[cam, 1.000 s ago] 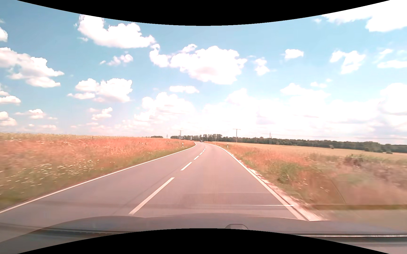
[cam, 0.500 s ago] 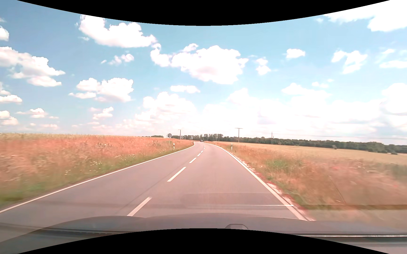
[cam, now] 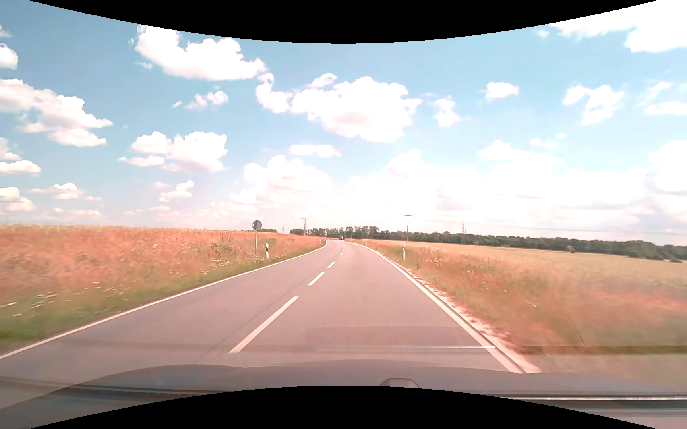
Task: Follow the waypoints while adhering to traffic rules and regulations
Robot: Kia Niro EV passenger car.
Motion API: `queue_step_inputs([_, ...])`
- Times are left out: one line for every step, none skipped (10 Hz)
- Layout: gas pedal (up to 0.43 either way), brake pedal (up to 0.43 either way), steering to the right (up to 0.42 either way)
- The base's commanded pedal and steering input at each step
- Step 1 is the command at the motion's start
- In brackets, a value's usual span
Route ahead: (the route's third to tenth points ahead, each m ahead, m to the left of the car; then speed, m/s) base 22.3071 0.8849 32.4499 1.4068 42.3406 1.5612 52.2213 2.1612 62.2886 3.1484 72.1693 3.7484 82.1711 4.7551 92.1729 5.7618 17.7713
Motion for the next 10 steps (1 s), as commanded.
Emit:
queue_step_inputs([0.067,0.000,-0.006])
queue_step_inputs([0.067,0.000,-0.007])
queue_step_inputs([0.067,0.000,-0.007])
queue_step_inputs([0.067,0.000,-0.007])
queue_step_inputs([0.067,0.000,-0.007])
queue_step_inputs([0.067,0.000,-0.008])
queue_step_inputs([0.067,0.000,-0.008])
queue_step_inputs([0.067,0.000,-0.009])
queue_step_inputs([0.067,0.000,-0.009])
queue_step_inputs([0.067,0.000,-0.009])
